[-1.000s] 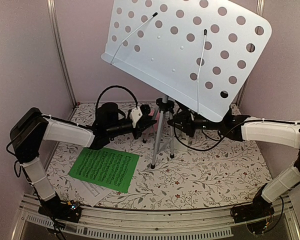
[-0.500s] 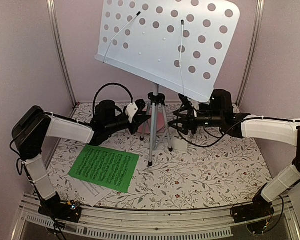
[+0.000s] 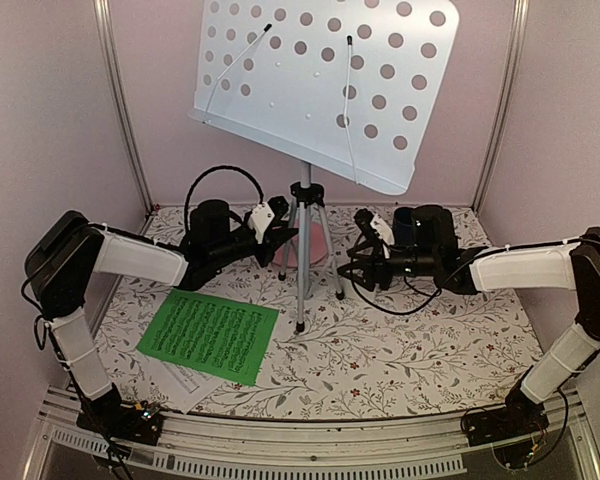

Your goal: Set up the instrument practice props

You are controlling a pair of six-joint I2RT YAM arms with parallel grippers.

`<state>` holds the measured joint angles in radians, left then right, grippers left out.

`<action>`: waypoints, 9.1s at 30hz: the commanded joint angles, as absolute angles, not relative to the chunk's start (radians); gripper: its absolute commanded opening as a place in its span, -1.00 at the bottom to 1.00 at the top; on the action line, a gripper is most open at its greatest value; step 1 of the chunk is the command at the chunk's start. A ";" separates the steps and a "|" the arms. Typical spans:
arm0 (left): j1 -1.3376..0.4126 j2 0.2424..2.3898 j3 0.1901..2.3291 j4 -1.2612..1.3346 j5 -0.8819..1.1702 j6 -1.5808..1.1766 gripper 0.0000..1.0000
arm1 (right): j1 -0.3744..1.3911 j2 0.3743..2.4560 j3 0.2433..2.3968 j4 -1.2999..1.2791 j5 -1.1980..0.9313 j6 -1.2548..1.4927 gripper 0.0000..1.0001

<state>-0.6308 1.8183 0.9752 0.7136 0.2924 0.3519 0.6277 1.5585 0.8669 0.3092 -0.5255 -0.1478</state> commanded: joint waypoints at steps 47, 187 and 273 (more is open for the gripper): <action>-0.470 1.795 1.070 0.277 0.410 0.641 -1.00 | 0.688 1.771 0.945 0.341 -0.152 -0.220 -1.00; -0.956 1.773 0.582 0.680 0.152 -0.376 -1.00 | 0.634 1.497 0.739 0.181 0.113 -0.163 -1.00; -1.092 1.924 0.883 0.509 0.140 -0.497 -0.60 | 0.489 1.612 0.811 0.365 0.008 -0.539 -0.19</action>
